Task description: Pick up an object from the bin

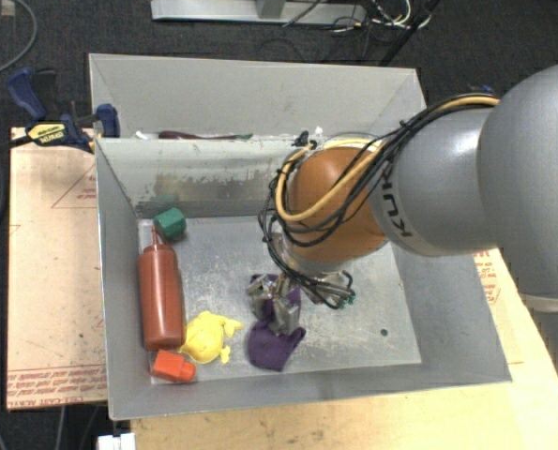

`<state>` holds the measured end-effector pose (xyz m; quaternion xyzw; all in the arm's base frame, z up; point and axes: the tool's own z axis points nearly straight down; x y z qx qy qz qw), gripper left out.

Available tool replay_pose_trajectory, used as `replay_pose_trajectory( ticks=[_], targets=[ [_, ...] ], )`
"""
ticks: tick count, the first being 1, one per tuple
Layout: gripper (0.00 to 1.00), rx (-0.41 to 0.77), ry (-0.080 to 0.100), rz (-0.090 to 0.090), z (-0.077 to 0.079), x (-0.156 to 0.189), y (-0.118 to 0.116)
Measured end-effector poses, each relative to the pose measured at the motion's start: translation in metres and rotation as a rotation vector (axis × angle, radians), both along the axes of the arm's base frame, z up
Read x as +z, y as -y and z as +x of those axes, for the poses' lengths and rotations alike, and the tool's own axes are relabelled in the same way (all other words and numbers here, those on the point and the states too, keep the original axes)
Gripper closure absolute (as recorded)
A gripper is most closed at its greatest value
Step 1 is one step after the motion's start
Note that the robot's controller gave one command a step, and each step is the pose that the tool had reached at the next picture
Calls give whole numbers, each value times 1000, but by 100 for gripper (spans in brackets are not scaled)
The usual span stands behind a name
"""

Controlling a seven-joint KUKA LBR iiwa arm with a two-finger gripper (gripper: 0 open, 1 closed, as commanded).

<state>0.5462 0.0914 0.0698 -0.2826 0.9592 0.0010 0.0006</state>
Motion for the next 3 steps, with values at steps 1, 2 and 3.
replay_pose_trajectory(
  ticks=[1, 2, 3],
  targets=[
    [100, 9, 3, 2, 18, 110, 0],
    [100, 9, 2, 2, 18, 110, 0],
    [100, -29, 7, 4, 18, 248, 16]
  ],
)
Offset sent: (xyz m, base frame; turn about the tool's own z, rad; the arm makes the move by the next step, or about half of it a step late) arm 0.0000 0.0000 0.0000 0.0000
